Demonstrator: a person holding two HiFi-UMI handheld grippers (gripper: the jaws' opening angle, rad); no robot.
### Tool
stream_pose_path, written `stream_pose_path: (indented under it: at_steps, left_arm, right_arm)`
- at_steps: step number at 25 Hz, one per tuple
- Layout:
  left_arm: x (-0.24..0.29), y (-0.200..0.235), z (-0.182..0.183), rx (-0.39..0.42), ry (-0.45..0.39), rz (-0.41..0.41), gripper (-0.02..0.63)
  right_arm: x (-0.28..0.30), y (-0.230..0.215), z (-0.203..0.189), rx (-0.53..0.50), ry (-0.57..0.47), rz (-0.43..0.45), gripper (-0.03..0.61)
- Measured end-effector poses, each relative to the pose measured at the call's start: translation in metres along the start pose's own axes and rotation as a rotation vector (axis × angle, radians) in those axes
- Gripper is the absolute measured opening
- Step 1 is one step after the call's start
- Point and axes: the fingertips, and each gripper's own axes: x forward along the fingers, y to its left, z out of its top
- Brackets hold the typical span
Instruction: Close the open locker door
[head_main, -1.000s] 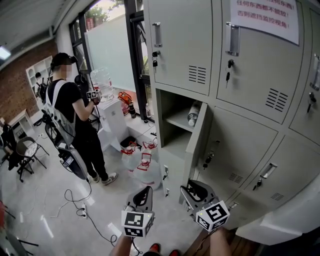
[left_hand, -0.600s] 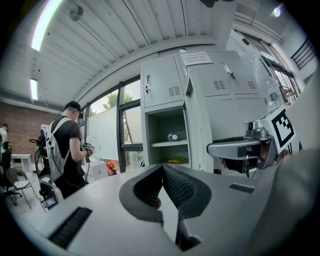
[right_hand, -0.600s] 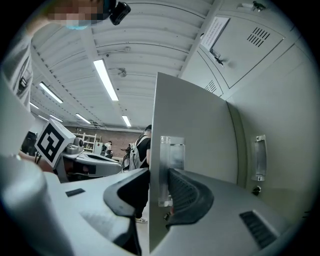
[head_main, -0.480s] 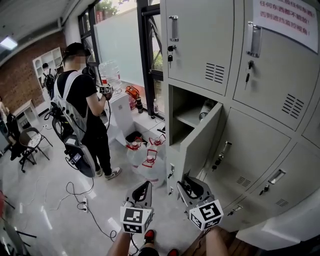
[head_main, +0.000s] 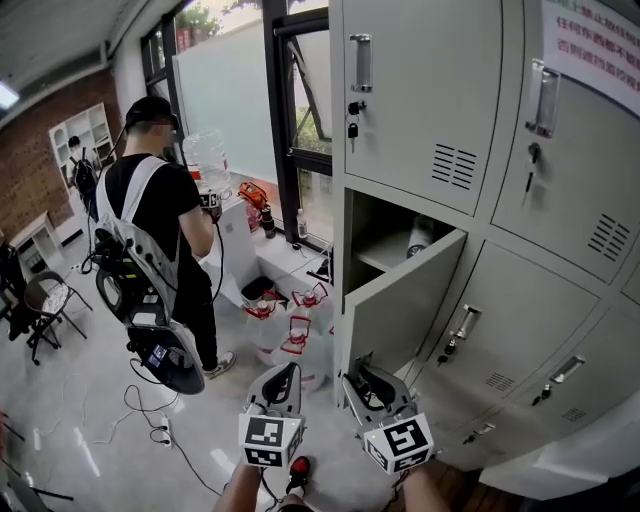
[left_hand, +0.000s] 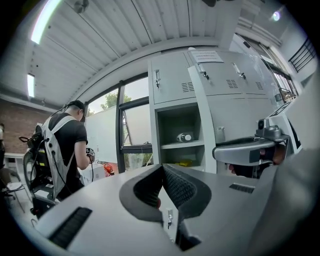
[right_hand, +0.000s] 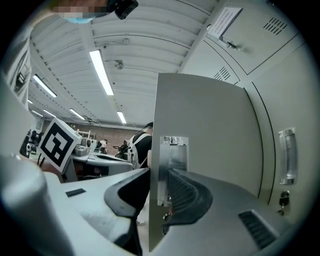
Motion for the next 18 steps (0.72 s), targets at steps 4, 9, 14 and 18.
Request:
stream_pose_path:
  at_steps: [4, 9, 14, 18]
  left_arm:
    - [0.027, 0.026, 0.003, 0.003, -0.006, -0.041, 0.021]
    - [0.058, 0.06, 0.007, 0.004, -0.01, -0.09, 0.021]
    - [0.091, 0.077, 0.006, 0.002, -0.006, -0.155, 0.021]
    - [0.115, 0.083, 0.005, 0.006, -0.006, -0.215, 0.021]
  right_arm:
    - [0.034, -0.005, 0.0, 0.005, 0.003, -0.048, 0.109]
    - [0.073, -0.015, 0.0, 0.006, 0.015, -0.117, 0.103]
    - [0.102, -0.028, 0.0, 0.002, 0.026, -0.182, 0.098]
    - [0.121, -0.039, -0.001, 0.003, 0.032, -0.235, 0.094]
